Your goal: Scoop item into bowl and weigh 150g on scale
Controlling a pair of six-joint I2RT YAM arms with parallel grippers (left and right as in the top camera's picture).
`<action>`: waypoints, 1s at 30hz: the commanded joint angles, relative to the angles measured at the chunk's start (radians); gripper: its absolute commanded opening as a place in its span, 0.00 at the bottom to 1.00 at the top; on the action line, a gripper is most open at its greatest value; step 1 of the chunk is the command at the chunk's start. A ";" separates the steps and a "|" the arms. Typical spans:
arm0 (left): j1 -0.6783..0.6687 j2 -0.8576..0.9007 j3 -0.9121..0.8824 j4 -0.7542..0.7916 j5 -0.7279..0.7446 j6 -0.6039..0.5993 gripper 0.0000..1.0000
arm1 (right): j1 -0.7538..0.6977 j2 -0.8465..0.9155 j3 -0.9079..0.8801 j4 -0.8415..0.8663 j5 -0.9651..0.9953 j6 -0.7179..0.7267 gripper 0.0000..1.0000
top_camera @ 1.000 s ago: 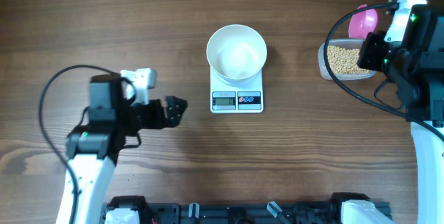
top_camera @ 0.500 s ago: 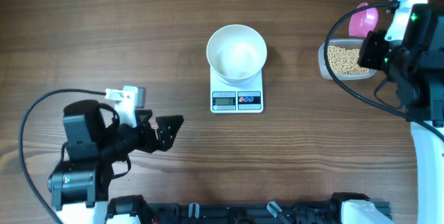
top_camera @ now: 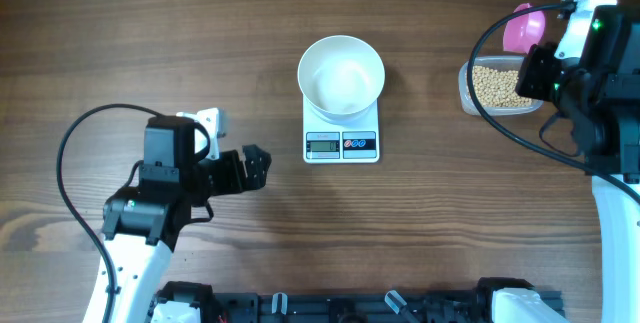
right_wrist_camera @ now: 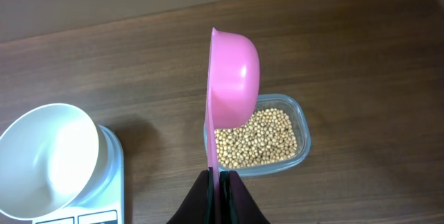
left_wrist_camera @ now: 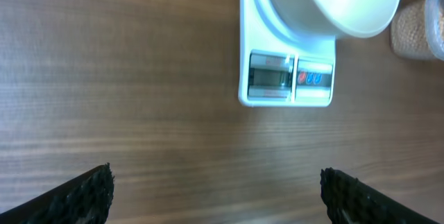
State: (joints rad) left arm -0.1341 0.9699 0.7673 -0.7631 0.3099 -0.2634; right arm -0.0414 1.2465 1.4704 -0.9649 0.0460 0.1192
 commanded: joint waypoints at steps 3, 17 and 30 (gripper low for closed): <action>-0.020 -0.003 -0.002 0.035 -0.003 -0.117 1.00 | -0.006 0.006 0.008 0.000 0.006 0.014 0.04; -0.241 -0.333 0.002 -0.127 -0.240 -0.406 1.00 | -0.006 0.006 0.008 -0.023 0.006 0.014 0.04; -0.250 -0.182 0.006 -0.264 -0.396 -0.300 1.00 | -0.006 0.006 0.008 0.033 0.006 0.014 0.04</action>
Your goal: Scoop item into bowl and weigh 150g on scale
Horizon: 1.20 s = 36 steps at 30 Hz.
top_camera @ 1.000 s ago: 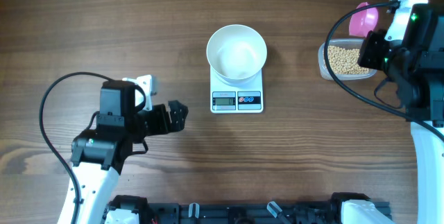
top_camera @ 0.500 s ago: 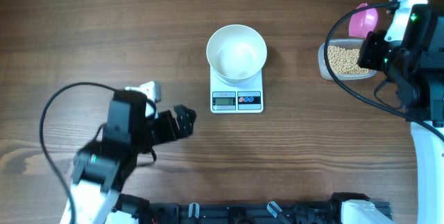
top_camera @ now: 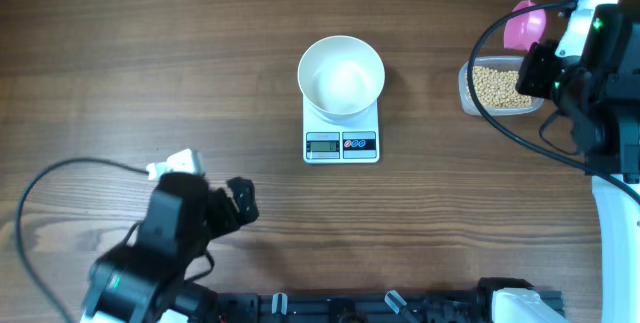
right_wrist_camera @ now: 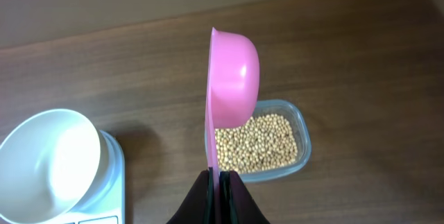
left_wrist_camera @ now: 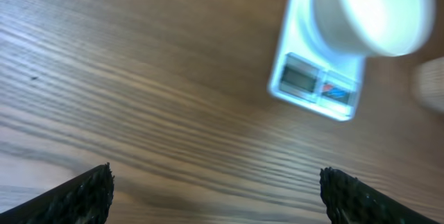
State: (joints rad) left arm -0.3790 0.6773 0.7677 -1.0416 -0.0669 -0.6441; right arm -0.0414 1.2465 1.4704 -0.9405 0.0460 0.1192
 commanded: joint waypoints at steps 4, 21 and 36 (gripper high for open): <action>-0.005 0.210 0.021 0.092 0.159 0.252 1.00 | -0.006 0.006 0.008 0.006 0.006 0.015 0.04; -0.005 0.248 0.029 0.214 0.263 0.465 1.00 | -0.006 0.006 0.008 0.006 0.006 0.014 0.04; -0.005 0.300 0.029 0.381 0.277 0.465 1.00 | -0.006 0.006 0.008 0.005 0.006 0.014 0.04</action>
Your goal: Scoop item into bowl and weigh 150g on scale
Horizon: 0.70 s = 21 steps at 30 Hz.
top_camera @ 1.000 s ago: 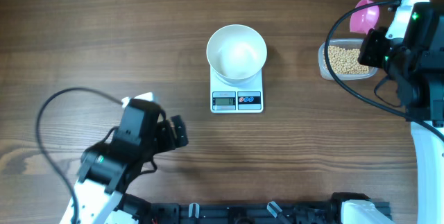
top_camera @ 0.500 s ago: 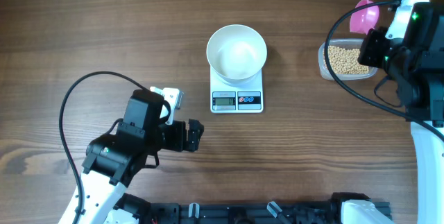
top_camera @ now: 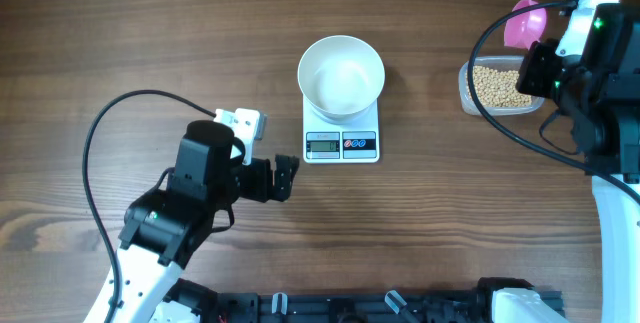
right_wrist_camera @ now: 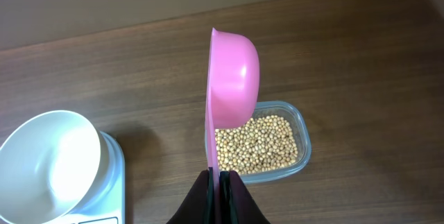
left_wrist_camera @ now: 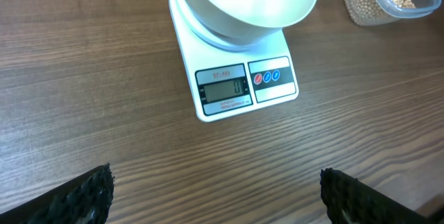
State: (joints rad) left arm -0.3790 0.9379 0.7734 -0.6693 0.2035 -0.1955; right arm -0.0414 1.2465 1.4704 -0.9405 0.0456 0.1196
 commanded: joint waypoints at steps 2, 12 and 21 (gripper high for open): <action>-0.005 0.076 0.023 0.016 0.040 0.017 1.00 | -0.006 0.006 0.008 0.005 0.006 0.014 0.04; -0.005 0.174 0.023 0.094 0.103 0.018 1.00 | -0.007 0.006 0.008 0.004 0.006 0.011 0.04; -0.005 0.175 0.023 0.136 0.101 0.031 1.00 | -0.007 0.006 0.008 0.005 0.006 0.011 0.04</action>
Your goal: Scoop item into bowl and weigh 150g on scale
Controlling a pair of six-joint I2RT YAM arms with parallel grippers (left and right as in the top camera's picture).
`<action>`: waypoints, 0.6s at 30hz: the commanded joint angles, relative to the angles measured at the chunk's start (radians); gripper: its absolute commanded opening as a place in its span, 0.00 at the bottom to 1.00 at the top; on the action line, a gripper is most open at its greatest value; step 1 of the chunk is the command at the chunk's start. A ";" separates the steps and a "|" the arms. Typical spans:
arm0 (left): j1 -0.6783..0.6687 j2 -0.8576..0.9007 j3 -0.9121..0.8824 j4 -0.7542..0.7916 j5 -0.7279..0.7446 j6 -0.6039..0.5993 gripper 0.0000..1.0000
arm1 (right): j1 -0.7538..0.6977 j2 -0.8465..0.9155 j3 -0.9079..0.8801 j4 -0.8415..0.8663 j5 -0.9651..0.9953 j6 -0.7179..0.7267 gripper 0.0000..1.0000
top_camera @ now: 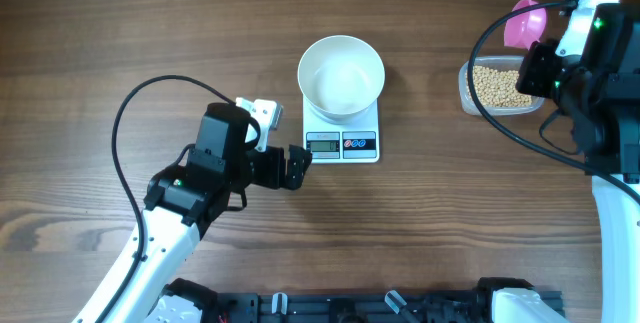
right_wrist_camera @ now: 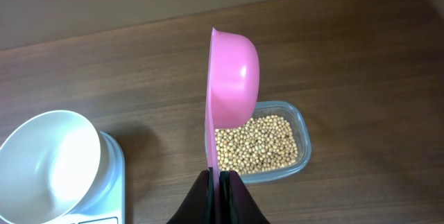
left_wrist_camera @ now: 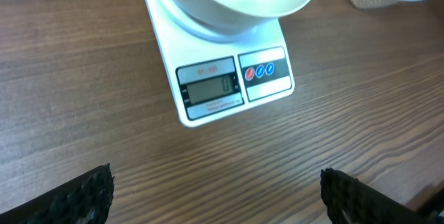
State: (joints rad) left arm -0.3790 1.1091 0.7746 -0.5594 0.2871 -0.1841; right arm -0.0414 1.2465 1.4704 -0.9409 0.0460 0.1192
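Note:
An empty white bowl (top_camera: 341, 75) sits on a white digital scale (top_camera: 341, 133) mid-table. At the far right a clear container of beans (top_camera: 497, 87) rests on the wood. My right gripper (right_wrist_camera: 220, 179) is shut on the handle of a pink scoop (right_wrist_camera: 232, 80), held on edge above the container, with nothing seen in it. My left gripper (top_camera: 297, 166) stands open just left of the scale's front edge; its fingertips (left_wrist_camera: 83, 195) frame bare wood below the scale's display (left_wrist_camera: 211, 88).
The brown wooden table (top_camera: 150, 33) carries only these items. A black cable loops off each arm. The right arm's body fills the far right edge beside the bean container.
My left gripper has moved right and slightly away from me, now almost at the scale's front-left corner. The right gripper and the scoop have not moved.
My left gripper was open left of the scale, then pulled back toward the near-left table edge, then returned toward the scale, and now sits beside it. The right gripper has held the pink scoop over the beans throughout.

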 commanded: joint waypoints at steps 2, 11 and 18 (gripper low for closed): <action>-0.005 0.004 0.022 0.043 0.005 0.020 1.00 | -0.006 0.006 0.008 0.005 0.006 0.012 0.04; -0.005 0.004 0.022 0.060 -0.007 0.020 1.00 | -0.006 0.006 0.008 0.000 0.006 0.012 0.04; -0.007 0.030 0.022 -0.017 -0.009 0.020 0.95 | -0.006 0.006 0.008 0.002 0.006 0.013 0.04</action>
State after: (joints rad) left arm -0.3790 1.1118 0.7753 -0.5610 0.2829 -0.1795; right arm -0.0414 1.2465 1.4704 -0.9421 0.0460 0.1196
